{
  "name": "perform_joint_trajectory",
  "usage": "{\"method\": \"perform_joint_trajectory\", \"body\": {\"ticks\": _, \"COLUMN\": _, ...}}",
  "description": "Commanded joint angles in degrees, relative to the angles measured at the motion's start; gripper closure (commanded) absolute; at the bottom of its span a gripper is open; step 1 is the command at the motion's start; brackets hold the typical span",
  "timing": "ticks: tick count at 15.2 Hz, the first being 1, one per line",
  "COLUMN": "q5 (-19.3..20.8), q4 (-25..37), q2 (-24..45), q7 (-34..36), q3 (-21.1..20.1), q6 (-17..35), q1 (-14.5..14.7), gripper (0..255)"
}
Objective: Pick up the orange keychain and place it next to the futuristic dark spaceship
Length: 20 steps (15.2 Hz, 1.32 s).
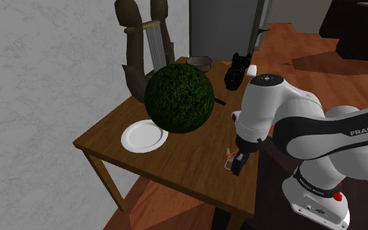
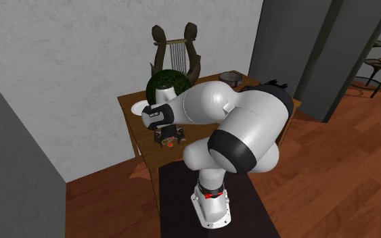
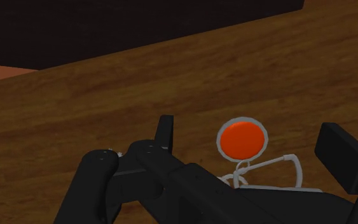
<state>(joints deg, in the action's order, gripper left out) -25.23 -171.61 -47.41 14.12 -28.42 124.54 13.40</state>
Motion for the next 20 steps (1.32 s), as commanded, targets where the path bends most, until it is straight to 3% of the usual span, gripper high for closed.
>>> {"method": "perform_joint_trajectory", "body": {"ticks": 1, "q5": 0.0, "q4": 0.0, "q2": 0.0, "q7": 0.0, "q3": 0.0, "q6": 0.0, "q1": 0.0, "gripper": 255}}
{"method": "perform_joint_trajectory", "body": {"ticks": 10, "q5": 0.01, "q4": -0.01, "q2": 0.01, "q7": 0.01, "q3": 0.02, "q6": 0.02, "q1": 0.02, "gripper": 255}}
{"method": "perform_joint_trajectory", "body": {"ticks": 20, "q5": 3.46, "q4": 5.12, "q2": -5.78, "q7": 0.39, "q3": 3.35, "q6": -10.69, "q1": -0.95, "gripper": 255}}
